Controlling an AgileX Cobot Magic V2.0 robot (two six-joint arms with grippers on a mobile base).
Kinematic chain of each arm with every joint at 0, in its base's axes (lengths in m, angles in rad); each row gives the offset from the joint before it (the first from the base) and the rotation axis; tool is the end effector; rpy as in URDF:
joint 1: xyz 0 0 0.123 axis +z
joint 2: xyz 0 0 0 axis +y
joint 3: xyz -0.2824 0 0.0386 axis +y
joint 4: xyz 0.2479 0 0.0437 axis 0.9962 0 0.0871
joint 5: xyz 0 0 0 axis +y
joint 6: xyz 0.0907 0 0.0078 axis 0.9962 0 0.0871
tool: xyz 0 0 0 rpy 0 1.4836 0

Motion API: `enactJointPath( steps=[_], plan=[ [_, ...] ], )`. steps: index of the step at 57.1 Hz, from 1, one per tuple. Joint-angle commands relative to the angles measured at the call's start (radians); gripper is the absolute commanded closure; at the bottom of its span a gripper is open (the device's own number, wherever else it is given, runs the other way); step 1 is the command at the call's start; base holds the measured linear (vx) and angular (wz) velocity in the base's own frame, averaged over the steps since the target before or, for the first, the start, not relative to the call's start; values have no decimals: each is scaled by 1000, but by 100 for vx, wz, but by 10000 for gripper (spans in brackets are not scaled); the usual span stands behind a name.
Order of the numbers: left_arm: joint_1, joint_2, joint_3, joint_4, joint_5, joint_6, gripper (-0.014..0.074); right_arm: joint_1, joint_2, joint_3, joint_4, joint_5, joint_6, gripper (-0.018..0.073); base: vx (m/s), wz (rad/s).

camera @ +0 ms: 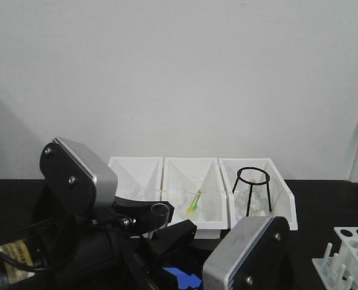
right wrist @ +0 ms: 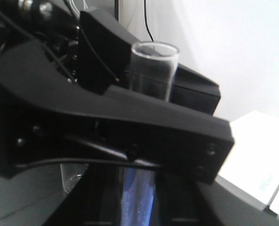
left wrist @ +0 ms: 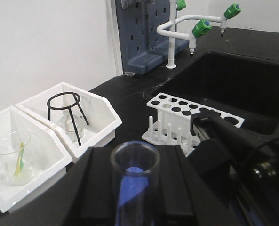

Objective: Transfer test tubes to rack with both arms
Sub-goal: 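Close the right gripper on the tube below the left gripper, then open the left gripper and move the tube with the right gripper toward the rack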

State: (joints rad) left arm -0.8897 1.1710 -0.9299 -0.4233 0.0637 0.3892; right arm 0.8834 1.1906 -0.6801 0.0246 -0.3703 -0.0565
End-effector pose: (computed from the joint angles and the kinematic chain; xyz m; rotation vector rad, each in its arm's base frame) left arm 0.1654 -0.2080 0.3621 0.7796 1.6614 -0.6815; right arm 0.1653 0.2001 0.3116 -0.7297 1.4943 0.6433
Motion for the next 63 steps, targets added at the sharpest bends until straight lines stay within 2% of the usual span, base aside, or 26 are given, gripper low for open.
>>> enactJointPath(
  steps=[1, 12, 18, 27, 40, 44, 50, 63],
  plan=[
    [-8, -21, -37, -17, -72, -9, 617, 1, -18, -35, -17, -93, -5, 566, 0, 0],
    [-8, -21, -37, -15, -107, -6, 606, 1, -18, -35, -17, -92, -5, 567, 0, 0],
    [-8, -21, -37, -12, -125, 21, 568, 1, -18, -35, -17, -88, -5, 567, 0, 0],
    [-8, -21, -37, -13, -126, 39, 435, 1, -18, -35, -17, -87, -5, 567, 0, 0],
    [-8, -21, -37, -13, -129, 35, 181, 1, -18, -35, -17, -84, -5, 567, 0, 0],
    [-8, -22, -37, -13, -138, 35, 139, 1, -18, -35, -17, -82, -5, 567, 0, 0],
    [-8, -24, -38, -13, -168, 35, 108, 1, -18, -35, -17, -75, -5, 567, 0, 0],
    [-8, -49, -39, -13, -257, 35, 108, 1, -18, -35, -17, -63, -5, 567, 0, 0]
  ],
)
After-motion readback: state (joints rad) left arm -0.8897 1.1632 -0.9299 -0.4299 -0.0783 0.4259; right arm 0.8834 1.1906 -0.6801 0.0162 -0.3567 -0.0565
